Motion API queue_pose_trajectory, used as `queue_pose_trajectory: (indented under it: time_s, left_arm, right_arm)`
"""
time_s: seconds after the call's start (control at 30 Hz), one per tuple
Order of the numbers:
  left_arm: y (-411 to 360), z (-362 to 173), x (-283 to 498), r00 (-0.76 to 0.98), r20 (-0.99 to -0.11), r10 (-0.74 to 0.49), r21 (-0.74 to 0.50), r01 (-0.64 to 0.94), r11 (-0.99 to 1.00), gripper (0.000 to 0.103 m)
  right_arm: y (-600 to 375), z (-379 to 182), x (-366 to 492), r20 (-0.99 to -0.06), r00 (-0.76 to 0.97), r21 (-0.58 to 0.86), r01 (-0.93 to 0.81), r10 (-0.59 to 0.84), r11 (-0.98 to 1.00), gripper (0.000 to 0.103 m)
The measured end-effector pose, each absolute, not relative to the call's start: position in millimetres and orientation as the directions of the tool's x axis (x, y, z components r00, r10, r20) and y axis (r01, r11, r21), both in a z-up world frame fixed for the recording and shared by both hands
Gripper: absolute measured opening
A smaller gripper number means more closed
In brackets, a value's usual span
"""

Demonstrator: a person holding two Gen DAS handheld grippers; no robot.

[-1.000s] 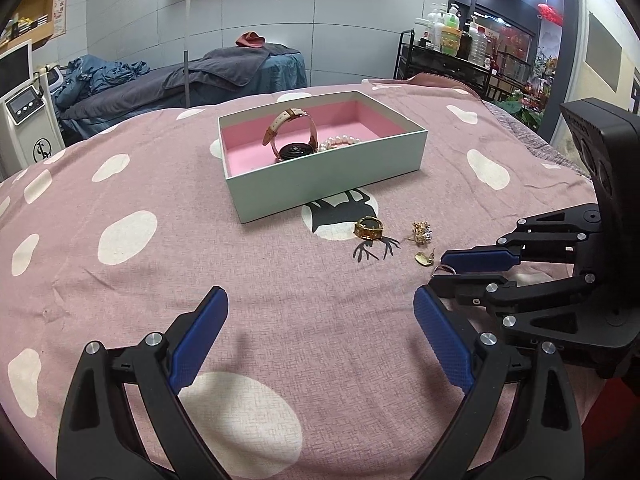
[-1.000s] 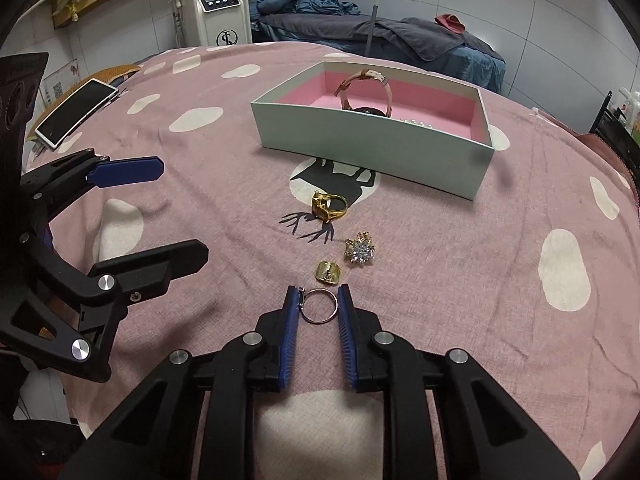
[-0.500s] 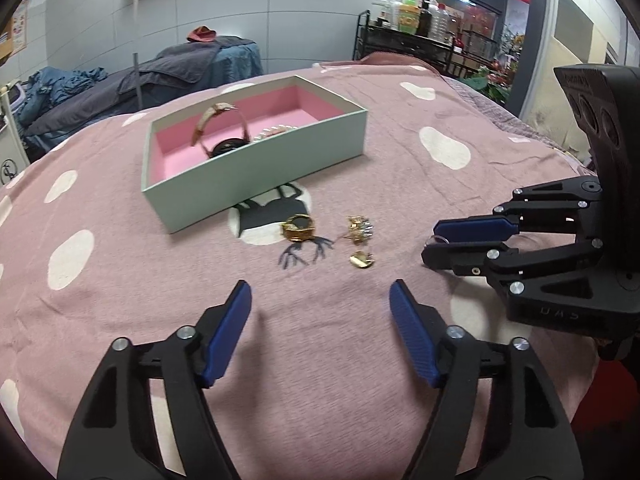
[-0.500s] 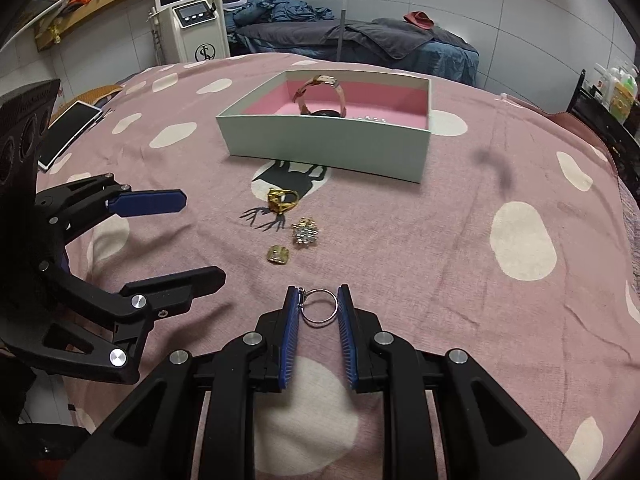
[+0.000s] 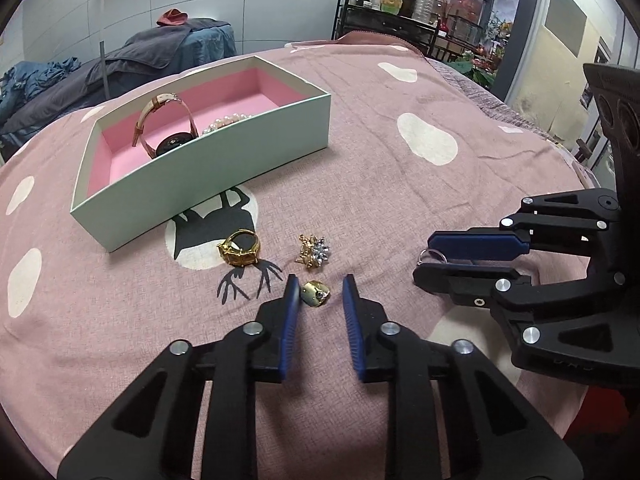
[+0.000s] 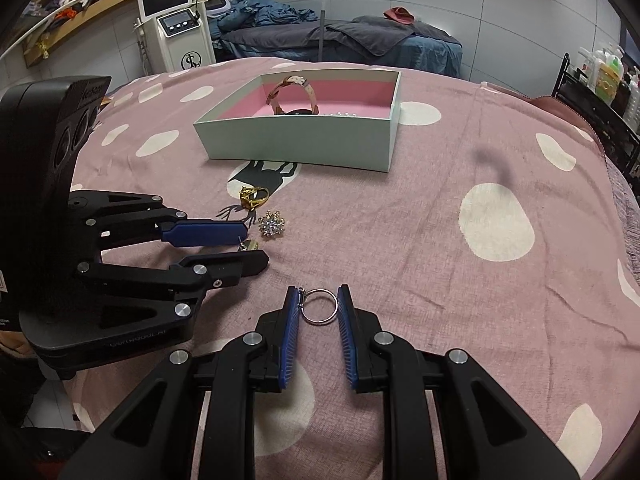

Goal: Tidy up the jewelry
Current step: 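Grasp the small gold charm with the left tool while the right tool holds the ring, then carry the gold charm with the left tool into the box while the right tool drops the ring in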

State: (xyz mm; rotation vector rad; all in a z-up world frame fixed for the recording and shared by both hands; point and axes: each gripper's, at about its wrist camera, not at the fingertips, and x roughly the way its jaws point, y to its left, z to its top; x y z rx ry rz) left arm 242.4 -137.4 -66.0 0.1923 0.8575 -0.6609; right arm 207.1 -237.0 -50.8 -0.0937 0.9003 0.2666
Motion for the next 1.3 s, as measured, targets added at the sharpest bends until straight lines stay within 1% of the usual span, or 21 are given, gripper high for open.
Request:
queue_pose_trajectory:
  time_s: [0.03, 0.07, 0.67, 0.97, 1.3]
  left_arm:
    - [-138, -66, 242, 0.472, -0.752, -0.461, -0.098, 0.612, 0.785, 0.016]
    - [-138, -66, 241, 0.473, -0.751, -0.461, -0.096, 0.612, 0.785, 0.015]
    - [-112, -50, 223, 0.521, -0.697, -0.493, -0.128, 0.586, 0.800, 0.015]
    - [-93, -27, 217, 0.567, -0.665, -0.487, -0.109, 0.571, 0.814, 0.015]
    - [-80, -4, 242, 0.614, -0.642, -0.458, -0.071, 0.547, 0.834, 0.015]
  right_arm:
    - [-237, -51, 206, -0.784, 0.591, 0.031, -0.269, 0.191, 0.963, 0.019]
    - [-236, -51, 207, -0.784, 0.590, 0.030, -0.271, 0.191, 0.962, 0.019]
    - [-229, -44, 202, -0.773, 0.598, 0.029, -0.298, 0.210, 0.954, 0.019]
    - [-222, -27, 205, -0.751, 0.605, 0.072, -0.325, 0.266, 0.943, 0.019]
    - [-203, 0, 228, -0.716, 0.639, 0.033, -0.371, 0.281, 0.928, 0.019]
